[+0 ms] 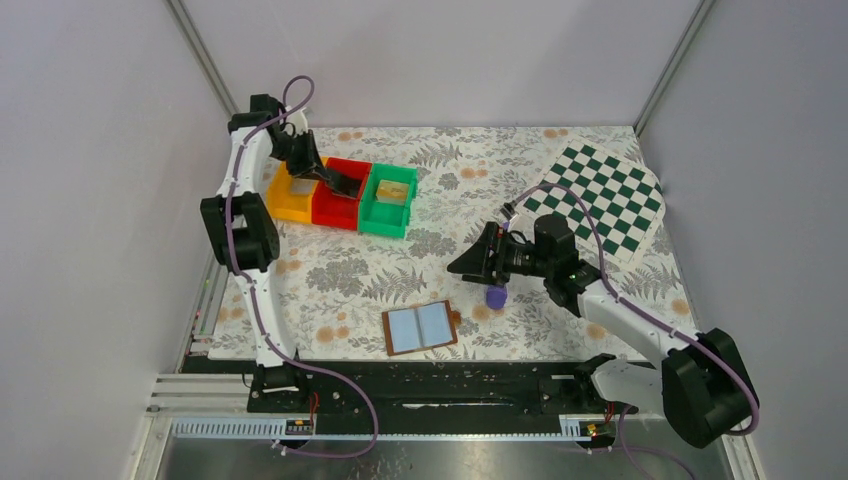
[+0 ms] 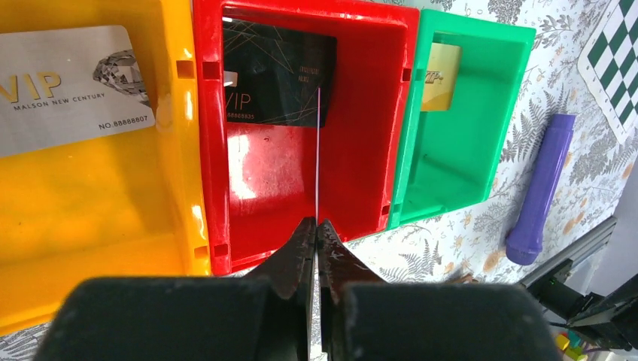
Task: Take the credit cards out of the card holder
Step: Place the credit card in the storage box.
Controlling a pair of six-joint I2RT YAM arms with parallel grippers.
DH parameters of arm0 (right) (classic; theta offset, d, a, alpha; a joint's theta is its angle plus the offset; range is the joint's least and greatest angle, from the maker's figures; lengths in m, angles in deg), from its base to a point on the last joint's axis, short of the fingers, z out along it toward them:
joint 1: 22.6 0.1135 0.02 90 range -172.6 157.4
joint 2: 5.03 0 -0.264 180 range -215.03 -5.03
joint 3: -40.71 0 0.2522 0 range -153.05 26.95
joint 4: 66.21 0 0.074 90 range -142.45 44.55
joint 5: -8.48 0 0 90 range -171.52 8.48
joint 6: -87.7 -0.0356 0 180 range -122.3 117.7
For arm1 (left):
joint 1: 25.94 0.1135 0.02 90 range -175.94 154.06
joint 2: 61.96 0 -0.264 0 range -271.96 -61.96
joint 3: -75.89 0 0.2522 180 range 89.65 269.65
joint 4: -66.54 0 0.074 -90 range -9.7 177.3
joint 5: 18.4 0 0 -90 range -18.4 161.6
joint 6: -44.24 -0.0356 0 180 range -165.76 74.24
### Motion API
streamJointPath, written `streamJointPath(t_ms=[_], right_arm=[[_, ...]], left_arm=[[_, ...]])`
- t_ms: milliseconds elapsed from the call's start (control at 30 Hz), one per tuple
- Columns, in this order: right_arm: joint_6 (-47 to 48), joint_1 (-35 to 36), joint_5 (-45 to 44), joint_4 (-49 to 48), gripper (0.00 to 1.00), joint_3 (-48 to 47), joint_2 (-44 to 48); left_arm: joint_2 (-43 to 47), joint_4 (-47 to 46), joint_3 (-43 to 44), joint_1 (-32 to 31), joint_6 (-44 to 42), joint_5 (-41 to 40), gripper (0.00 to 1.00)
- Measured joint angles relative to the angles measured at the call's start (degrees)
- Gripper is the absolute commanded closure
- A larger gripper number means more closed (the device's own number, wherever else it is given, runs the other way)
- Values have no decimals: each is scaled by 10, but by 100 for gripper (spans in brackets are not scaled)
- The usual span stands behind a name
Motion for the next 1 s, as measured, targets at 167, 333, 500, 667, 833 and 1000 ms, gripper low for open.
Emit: streamJointPath(t_ms=[167,333,500,667,833,1000], right_arm=[[-5,0,13,0,1,-31,-36],[-7,0,15,0,1,-57,-50],[-7,0,15,0,1,-62,-56],[-17,0,15,-9,1,-62,-78],[-27,0,14,-22,1,-67,-96],[-31,0,14,-29,1,-79,-105]], left_arm=[[-10,-8,4,-4,-8,9,100],[-30,-35,4,-10,-9,19,100],[-54,-65,3,-16,-5,21,100],[-57,-103,3,-18,6,26,89],[-69,-138,9,-18,22,30,70],[-78,-162,10,-18,40,30,59]])
